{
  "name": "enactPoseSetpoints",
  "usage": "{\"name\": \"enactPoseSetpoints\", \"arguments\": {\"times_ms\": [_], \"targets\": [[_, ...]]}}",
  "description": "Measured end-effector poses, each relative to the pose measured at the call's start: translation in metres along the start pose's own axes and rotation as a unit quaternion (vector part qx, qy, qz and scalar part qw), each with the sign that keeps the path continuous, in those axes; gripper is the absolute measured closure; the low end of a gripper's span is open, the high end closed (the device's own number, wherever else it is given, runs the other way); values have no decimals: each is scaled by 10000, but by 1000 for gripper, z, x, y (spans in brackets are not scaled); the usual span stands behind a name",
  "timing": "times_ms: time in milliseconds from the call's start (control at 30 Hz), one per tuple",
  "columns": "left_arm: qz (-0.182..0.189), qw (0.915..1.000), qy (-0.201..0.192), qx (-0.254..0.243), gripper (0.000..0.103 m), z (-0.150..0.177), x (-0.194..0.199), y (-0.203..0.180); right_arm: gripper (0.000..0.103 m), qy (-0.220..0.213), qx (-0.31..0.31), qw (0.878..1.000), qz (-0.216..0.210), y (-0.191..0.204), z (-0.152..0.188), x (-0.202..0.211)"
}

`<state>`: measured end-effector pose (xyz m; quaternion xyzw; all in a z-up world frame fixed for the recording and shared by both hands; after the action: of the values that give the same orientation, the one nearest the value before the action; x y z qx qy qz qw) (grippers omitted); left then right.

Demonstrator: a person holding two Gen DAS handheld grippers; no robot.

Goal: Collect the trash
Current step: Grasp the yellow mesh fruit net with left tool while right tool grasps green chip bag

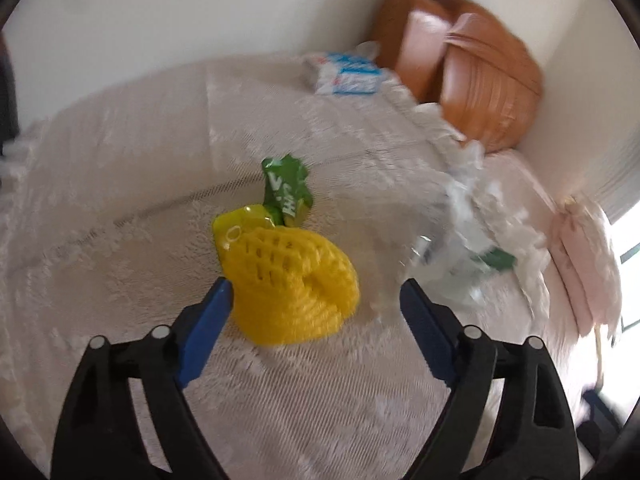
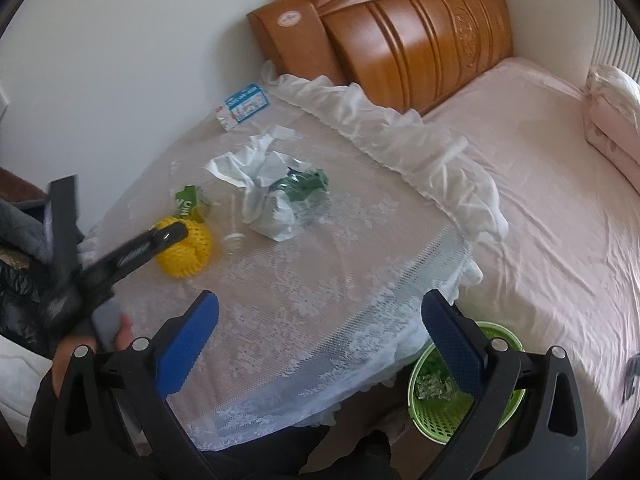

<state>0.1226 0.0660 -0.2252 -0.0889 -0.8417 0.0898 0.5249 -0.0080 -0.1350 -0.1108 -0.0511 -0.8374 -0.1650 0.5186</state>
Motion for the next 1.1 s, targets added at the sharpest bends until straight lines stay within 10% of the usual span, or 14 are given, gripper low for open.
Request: {"name": "enactPoseSetpoints", "arguments": {"times_ms": [500, 1100], "targets": [[-176, 9982, 182, 553, 65, -3, -14, 27, 2, 94, -64, 9999, -127, -10, 5, -5], [206, 9993, -309, 26, 67, 16, 86, 64, 2, 343, 988, 9906, -886, 89, -4, -32]]}}
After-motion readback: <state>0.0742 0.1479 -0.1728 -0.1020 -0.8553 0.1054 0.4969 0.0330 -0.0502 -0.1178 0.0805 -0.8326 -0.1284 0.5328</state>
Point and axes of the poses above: each gripper's, at about its wrist camera, not at the fingertips, and x roughly against the way its jaws point, y to its left, z to its underside, the point moved 8 cm from there along -x, roughly the way its jaws point, and after that the axes turned 2 degrees about y, right-handed, at the moved point
